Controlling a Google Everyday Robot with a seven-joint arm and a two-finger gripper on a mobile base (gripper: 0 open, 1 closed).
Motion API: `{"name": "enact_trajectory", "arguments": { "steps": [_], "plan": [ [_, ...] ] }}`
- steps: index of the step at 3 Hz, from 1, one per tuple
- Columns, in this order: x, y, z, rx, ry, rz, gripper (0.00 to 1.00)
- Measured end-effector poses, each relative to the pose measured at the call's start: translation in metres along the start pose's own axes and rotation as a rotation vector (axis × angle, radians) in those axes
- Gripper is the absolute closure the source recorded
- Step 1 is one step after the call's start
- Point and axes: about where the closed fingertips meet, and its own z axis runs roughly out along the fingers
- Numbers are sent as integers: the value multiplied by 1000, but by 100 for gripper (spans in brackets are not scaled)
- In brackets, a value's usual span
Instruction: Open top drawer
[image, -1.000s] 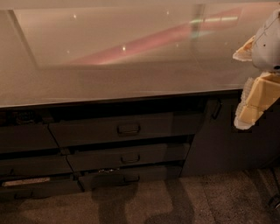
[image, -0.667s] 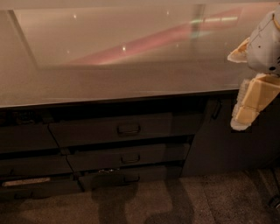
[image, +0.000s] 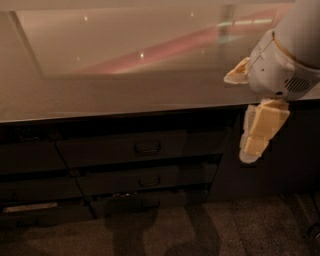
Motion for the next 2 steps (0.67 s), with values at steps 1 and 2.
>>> {"name": "enact_trajectory", "arguments": {
  "steps": [1,2],
  "plan": [
    [-18,10,14,-37,-14,-61,0],
    [-18,10,14,-37,-14,-61,0]
  ]
}}
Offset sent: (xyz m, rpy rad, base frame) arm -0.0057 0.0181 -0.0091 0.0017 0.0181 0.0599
